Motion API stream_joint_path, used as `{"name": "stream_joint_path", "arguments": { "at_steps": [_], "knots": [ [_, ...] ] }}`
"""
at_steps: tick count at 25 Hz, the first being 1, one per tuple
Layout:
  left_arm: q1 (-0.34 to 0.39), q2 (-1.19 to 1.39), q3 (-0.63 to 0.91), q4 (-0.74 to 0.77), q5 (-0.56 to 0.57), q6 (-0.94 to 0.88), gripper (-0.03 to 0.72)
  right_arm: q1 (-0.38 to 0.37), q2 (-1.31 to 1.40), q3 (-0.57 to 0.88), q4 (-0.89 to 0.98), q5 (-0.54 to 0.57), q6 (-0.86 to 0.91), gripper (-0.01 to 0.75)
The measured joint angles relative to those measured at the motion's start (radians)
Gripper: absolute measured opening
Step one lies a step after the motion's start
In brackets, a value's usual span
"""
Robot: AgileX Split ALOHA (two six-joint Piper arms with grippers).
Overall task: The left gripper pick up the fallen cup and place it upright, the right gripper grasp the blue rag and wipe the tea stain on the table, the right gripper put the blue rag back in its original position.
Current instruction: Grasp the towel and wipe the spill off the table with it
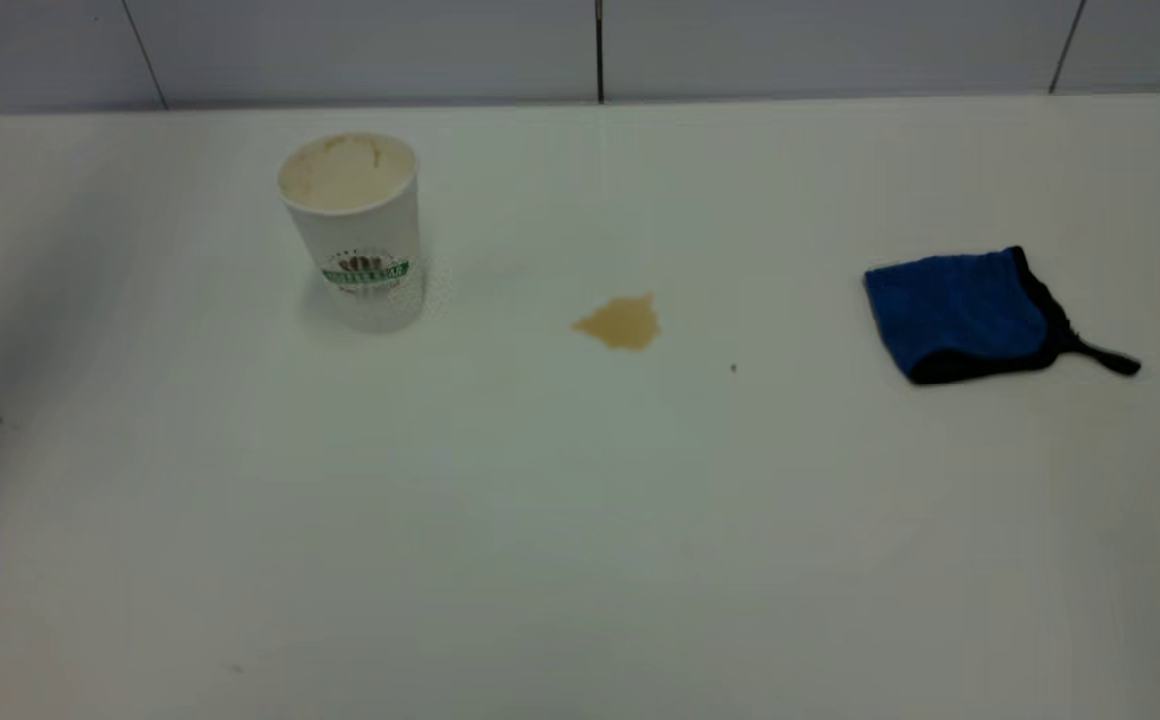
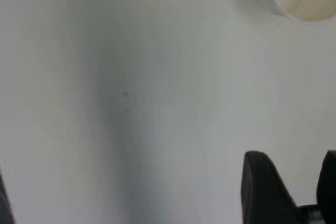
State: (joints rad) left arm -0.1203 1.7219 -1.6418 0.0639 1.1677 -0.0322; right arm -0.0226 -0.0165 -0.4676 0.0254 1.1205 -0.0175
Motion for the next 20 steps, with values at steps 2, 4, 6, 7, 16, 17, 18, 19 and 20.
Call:
{"name": "stream_joint_path", "arguments": {
  "at_steps": [2, 4, 6, 7, 16, 17, 18, 19, 20],
  "knots": [
    [0.001, -0.054, 0.042, 0.034, 0.000, -0.034, 0.296, 0.000, 0.000, 0.000, 0.000, 0.000, 0.000, 0.573],
    [0.001, -0.116, 0.116, 0.036, 0.000, -0.030, 0.296, 0.000, 0.000, 0.000, 0.000, 0.000, 0.000, 0.573],
    [0.001, -0.194, 0.208, 0.027, 0.000, -0.009, 0.296, 0.000, 0.000, 0.000, 0.000, 0.000, 0.000, 0.573],
    [0.001, -0.245, 0.266, 0.021, 0.000, 0.004, 0.296, 0.000, 0.000, 0.000, 0.000, 0.000, 0.000, 0.573],
    [0.013, -0.887, 0.819, -0.006, -0.008, 0.025, 0.296, 0.000, 0.000, 0.000, -0.001, 0.000, 0.000, 0.573],
    [0.028, -0.958, 0.871, -0.006, -0.017, 0.025, 0.296, 0.000, 0.000, 0.000, -0.001, 0.000, 0.000, 0.573],
    [0.049, -1.040, 0.917, -0.006, -0.023, 0.025, 0.296, 0.000, 0.000, 0.000, -0.001, 0.000, 0.001, 0.573],
    [0.073, -1.116, 0.960, -0.006, -0.030, 0.024, 0.296, 0.000, 0.000, 0.000, -0.001, 0.000, 0.001, 0.573],
    [0.096, -1.186, 0.993, -0.006, -0.034, 0.024, 0.296, 0.000, 0.000, 0.000, -0.001, 0.000, 0.001, 0.573]
  ]
}}
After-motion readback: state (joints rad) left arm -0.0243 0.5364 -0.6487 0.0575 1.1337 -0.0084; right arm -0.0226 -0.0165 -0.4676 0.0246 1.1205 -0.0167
